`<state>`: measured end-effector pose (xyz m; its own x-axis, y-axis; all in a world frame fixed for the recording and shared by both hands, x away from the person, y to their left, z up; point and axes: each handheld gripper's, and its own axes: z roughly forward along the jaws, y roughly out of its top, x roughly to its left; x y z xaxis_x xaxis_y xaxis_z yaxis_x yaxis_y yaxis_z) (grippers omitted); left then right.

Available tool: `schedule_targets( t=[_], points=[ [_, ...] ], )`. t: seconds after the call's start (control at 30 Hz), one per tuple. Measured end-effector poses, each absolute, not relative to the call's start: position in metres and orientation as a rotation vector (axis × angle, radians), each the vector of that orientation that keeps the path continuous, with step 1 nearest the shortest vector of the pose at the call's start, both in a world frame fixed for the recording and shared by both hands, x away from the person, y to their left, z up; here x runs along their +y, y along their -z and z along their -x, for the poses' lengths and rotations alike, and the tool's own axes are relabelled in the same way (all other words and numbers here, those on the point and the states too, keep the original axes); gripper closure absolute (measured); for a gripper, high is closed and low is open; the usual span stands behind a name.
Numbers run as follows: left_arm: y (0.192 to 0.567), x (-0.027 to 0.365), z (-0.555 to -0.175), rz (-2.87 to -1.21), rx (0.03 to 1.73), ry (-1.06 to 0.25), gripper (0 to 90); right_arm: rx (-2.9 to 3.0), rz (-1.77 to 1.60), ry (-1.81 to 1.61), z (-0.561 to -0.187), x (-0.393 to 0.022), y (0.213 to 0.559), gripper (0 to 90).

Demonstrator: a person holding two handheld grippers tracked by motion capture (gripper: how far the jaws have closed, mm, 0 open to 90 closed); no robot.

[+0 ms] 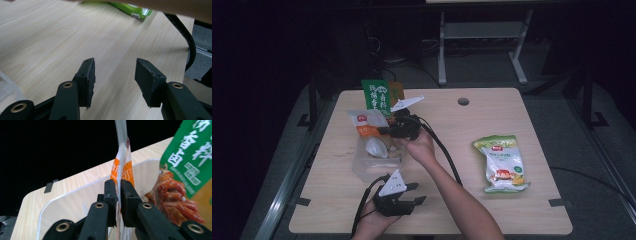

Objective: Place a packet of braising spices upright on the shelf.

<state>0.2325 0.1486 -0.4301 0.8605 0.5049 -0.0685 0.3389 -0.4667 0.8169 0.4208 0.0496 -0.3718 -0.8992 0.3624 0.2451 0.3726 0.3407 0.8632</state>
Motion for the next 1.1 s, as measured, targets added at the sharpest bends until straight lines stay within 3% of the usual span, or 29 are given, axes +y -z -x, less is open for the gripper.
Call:
schedule_targets(
  t=[0.27,0.47,1.1],
  points=[
    [0.431,0.148,-0.233,-2.110,0.604,-0.230,50.1,-2.616,0.706,1.548,-0.419,0.042,0.369,79.9],
    [0.431,0.146,-0.232,-2.117,0.597,-0.229,50.0,-2.695,0.663,1.429,-0.416,0.043,0.376,89.1],
    [0.432,0.144,-0.231,-2.121,0.597,-0.223,50.0,-2.677,0.695,1.396,-0.414,0.036,0.388,89.5]
  ],
)
